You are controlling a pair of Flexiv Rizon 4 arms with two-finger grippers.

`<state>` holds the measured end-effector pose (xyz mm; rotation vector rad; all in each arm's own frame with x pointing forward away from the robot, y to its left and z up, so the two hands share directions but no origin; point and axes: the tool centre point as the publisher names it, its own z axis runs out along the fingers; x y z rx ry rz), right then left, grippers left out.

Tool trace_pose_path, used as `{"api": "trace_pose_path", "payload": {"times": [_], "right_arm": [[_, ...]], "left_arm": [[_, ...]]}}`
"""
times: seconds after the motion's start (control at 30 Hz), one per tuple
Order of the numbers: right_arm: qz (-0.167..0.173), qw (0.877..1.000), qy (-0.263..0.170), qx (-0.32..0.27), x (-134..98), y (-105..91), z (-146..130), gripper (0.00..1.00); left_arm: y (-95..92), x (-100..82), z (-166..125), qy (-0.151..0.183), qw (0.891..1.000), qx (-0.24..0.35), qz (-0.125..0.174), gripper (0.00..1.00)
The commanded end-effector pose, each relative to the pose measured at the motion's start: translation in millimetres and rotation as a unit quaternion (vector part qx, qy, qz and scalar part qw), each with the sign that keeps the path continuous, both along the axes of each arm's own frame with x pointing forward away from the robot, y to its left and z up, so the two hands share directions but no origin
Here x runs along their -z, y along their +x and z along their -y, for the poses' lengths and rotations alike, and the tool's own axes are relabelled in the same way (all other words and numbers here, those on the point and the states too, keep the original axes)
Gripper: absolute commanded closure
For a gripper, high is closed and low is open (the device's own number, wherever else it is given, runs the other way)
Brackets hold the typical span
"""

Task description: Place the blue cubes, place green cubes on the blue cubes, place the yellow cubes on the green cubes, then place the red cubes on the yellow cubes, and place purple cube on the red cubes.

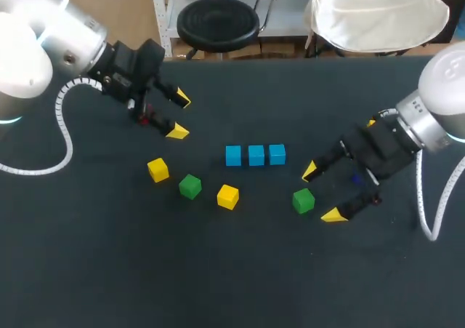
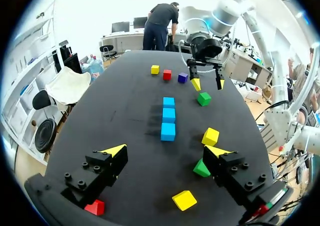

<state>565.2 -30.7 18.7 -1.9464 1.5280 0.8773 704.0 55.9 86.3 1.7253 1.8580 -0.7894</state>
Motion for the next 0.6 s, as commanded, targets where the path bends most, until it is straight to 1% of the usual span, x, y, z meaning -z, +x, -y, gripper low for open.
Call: {"api": "trace_pose_path", "payload": {"times": [0.03,0.27,0.6], "right_arm": [[-0.005,1.000,0.005,-0.015,4,11.2,-4,0.00],[-0.008,0.999,0.008,-0.038,13,17.8,-12,0.00],[-0.015,0.999,0.012,-0.044,23,17.9,-16,0.00]], "left_arm": [[0.1,0.0,0,0.000,1.000,0.001,0.000,0.00],[0.1,0.0,0,0.000,1.000,0.001,0.000,0.00],[0.1,0.0,0,0.000,1.000,0.001,0.000,0.00]]}}
